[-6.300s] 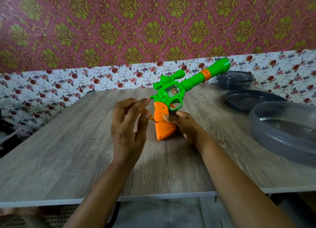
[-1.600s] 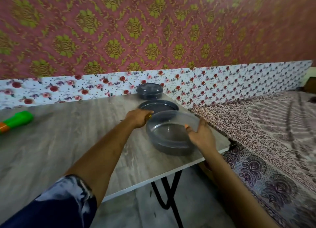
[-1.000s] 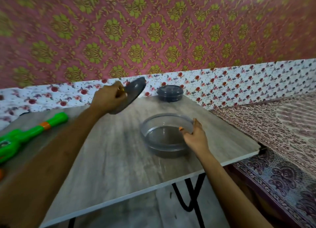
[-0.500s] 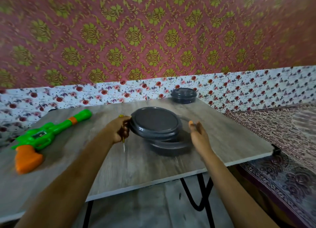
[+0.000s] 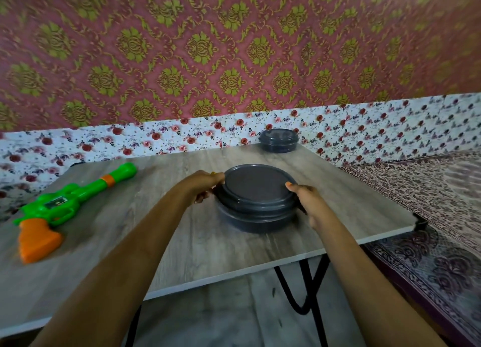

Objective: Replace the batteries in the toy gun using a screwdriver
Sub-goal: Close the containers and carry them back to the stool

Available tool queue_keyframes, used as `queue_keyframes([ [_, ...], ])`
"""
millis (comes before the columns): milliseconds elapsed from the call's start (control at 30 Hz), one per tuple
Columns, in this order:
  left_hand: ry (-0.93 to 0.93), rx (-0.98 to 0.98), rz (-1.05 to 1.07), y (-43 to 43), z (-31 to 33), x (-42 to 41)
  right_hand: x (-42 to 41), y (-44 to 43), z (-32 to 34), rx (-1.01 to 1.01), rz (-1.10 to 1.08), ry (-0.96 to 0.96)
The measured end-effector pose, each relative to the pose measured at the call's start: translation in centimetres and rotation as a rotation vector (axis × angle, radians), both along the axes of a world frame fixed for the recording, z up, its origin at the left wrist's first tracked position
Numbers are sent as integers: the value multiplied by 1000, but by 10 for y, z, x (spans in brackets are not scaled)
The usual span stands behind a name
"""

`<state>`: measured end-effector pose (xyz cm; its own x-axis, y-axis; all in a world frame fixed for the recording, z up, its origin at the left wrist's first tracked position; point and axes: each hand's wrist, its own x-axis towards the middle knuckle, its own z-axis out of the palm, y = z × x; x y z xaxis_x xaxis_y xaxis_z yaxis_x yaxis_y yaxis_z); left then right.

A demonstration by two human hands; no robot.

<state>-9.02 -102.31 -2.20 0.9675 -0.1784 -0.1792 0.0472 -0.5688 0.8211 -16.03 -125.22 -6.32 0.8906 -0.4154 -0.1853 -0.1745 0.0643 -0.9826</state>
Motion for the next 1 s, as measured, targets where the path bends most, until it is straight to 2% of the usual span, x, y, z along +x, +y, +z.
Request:
queue_keyframes([
  [133, 19, 53, -5, -2, -1, 7, 3, 2, -2, 12, -23, -19],
  [300, 5, 71, 81, -7, -5, 9, 14, 2, -6, -87, -108, -31],
  [400, 23, -20, 118, -6, -11, 15, 20, 3, -9, -91, -116, -39],
  [533, 24, -202, 198, 0, -25, 23, 21, 4, -11, 33, -106, -80],
  [667, 44, -280, 260, -4, -30, 24, 27, 6, -13, 86, -166, -105],
  [800, 85, -319, 301, -7, -37, 29, 36, 10, -20, 140, -273, -107],
  [1000, -9, -264, 346, -15, -48, 35, 36, 9, -24, 47, -280, -134],
])
